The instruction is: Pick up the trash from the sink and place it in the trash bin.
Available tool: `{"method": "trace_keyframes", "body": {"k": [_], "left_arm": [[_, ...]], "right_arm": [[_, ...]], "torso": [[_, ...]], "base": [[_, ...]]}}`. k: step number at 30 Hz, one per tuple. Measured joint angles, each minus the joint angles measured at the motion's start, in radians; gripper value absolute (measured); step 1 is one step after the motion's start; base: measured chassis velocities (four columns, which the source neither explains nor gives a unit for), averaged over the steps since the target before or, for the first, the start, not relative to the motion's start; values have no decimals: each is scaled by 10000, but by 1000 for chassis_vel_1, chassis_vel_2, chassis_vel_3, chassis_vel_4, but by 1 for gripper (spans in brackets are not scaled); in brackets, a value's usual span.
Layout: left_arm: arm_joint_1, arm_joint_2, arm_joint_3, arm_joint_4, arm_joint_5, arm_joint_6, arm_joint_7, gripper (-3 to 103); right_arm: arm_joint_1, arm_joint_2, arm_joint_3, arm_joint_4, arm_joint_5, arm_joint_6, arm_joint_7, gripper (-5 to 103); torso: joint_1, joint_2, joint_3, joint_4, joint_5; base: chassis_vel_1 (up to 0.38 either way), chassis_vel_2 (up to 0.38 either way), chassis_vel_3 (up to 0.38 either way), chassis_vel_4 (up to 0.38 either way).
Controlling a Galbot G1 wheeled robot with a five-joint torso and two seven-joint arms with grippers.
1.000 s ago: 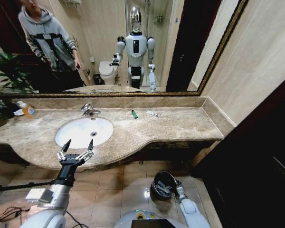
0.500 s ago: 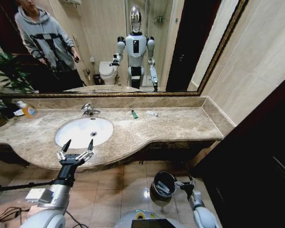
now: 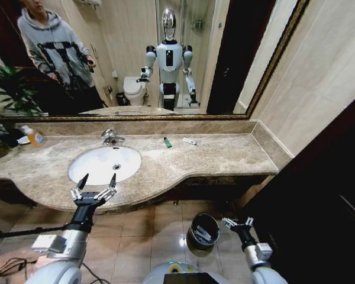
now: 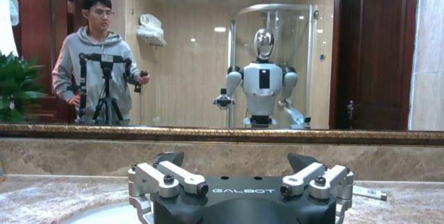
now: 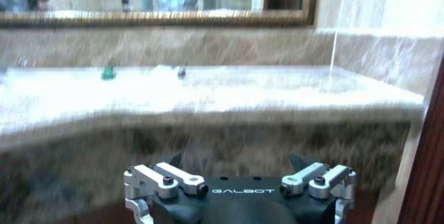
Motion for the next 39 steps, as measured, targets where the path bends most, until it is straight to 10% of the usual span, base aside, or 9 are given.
{"method": "trace_keyframes", "body": {"k": [15,39], "left_arm": [[0,0,1,0,0,0,0,100],[0,0,0,0,0,0,0,100]], "right_arm": [[2707,-1116,-883,1835,696,-2708,256,100],[8505,-1995,-4205,-3129,861,-3334,220,100]], "torso": [[3,0,2,1,1],[2,-1,2,3,2]], "base": [[0,0,0,0],[0,0,0,0]]}}
